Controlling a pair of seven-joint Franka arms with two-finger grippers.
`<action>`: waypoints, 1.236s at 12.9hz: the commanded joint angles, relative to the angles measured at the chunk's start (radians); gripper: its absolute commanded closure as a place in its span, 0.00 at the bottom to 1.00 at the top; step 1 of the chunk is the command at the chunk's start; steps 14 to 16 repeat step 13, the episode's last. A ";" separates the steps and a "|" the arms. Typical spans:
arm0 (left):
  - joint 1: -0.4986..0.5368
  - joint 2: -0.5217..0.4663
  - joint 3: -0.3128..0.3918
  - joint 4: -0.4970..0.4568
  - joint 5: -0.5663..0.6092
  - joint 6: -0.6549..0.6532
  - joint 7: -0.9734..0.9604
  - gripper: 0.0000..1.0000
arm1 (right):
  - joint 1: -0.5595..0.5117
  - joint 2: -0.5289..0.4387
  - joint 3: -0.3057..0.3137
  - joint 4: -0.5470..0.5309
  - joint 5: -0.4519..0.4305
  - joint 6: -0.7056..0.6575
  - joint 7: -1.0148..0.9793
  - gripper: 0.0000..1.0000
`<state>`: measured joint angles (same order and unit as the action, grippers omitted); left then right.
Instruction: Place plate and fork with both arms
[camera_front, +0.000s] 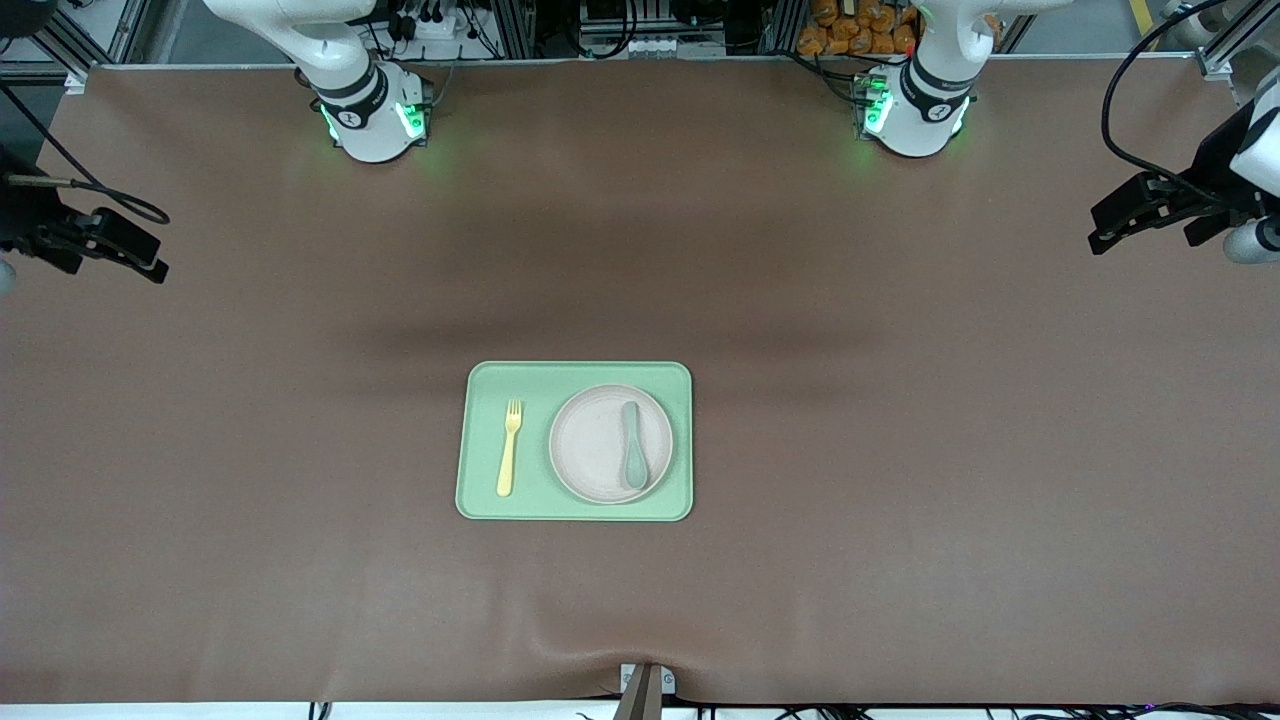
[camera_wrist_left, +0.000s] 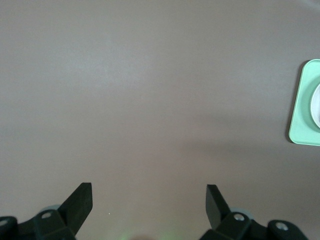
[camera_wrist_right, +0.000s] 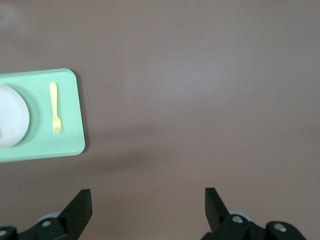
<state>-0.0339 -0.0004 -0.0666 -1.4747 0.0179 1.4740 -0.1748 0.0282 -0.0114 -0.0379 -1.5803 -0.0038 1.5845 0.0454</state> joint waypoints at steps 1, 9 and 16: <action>0.006 -0.012 -0.012 0.002 0.019 -0.029 0.020 0.00 | -0.016 0.024 0.018 0.094 -0.010 -0.091 -0.064 0.00; 0.005 -0.003 -0.012 0.005 0.011 -0.034 0.052 0.00 | 0.002 -0.028 0.020 0.030 0.024 -0.120 0.030 0.00; 0.005 -0.003 -0.012 0.005 0.008 -0.034 0.054 0.00 | 0.024 -0.085 0.020 -0.055 0.024 -0.067 0.031 0.00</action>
